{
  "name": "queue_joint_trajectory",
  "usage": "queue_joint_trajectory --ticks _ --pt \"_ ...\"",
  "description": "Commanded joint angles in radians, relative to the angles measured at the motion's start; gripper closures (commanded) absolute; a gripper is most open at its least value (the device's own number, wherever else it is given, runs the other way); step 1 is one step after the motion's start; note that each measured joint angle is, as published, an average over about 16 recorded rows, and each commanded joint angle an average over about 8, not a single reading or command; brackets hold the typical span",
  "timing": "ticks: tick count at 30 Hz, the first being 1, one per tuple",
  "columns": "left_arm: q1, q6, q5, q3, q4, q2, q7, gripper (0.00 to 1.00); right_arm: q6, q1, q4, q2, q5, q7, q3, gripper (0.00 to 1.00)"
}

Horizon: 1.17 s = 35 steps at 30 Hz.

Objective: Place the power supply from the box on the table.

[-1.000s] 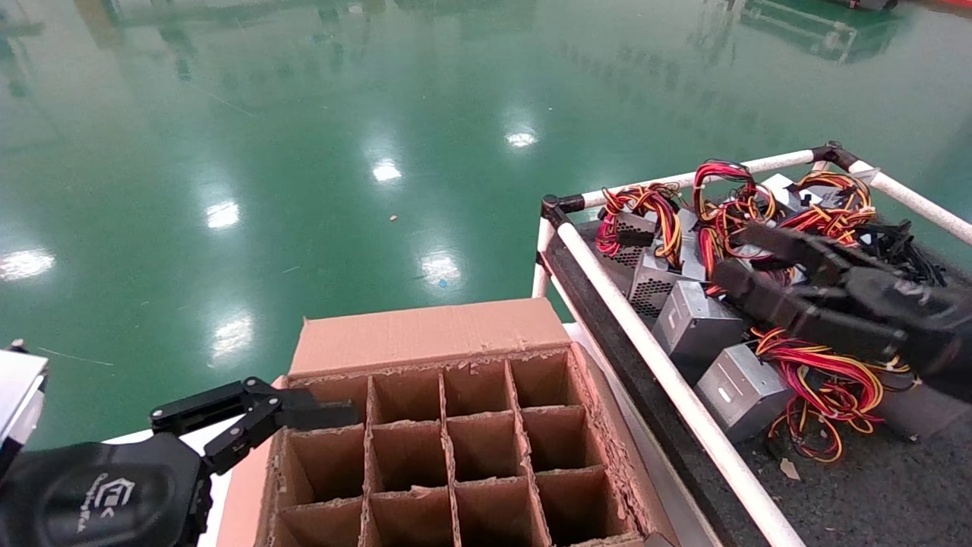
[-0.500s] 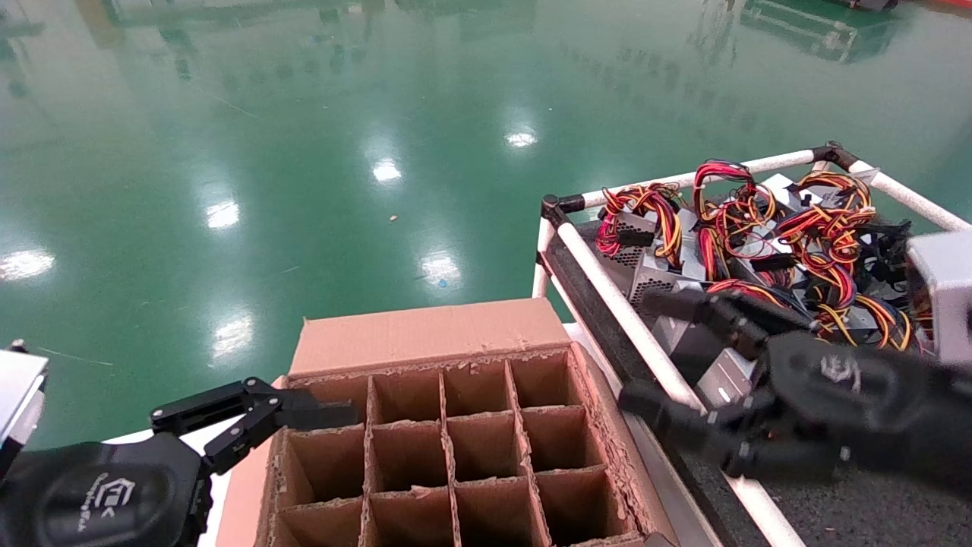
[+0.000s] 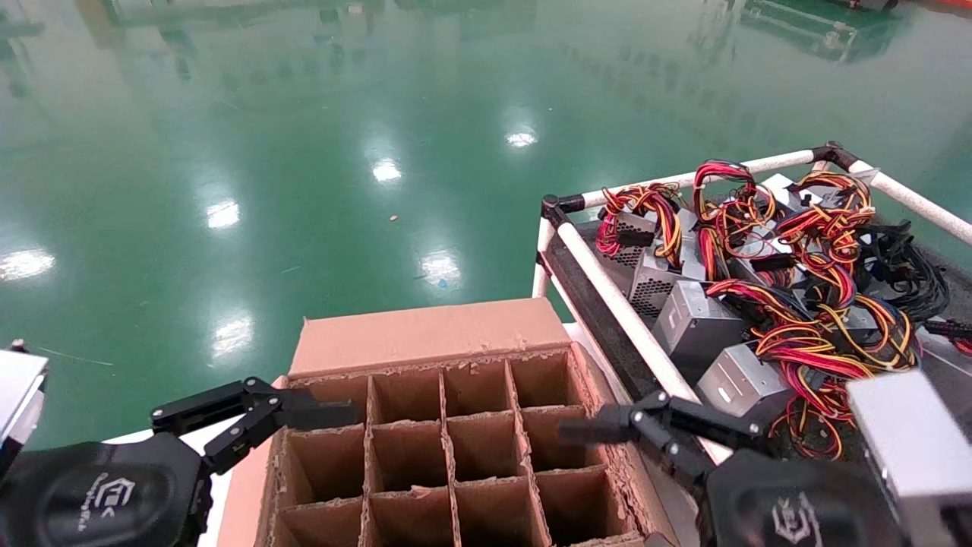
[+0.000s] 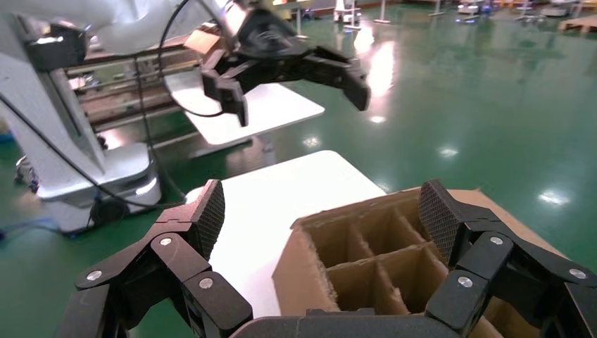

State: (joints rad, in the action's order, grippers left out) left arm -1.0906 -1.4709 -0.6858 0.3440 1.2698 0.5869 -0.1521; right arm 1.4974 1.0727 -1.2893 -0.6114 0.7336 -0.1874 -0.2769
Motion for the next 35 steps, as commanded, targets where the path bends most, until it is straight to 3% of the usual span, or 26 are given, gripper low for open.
queue_joint_trajectory --ticks 1,35 --pt "0.0 0.0 0.0 0.0 0.0 0.0 0.0 0.0 0.007 -0.01 -0.03 -0.002 0.016 -0.006 0.015 0.0" --pt "0.0 0.0 0.0 0.0 0.0 0.0 0.0 0.0 -0.001 0.001 0.003 0.0 -0.002 -0.001 -0.001 0.0"
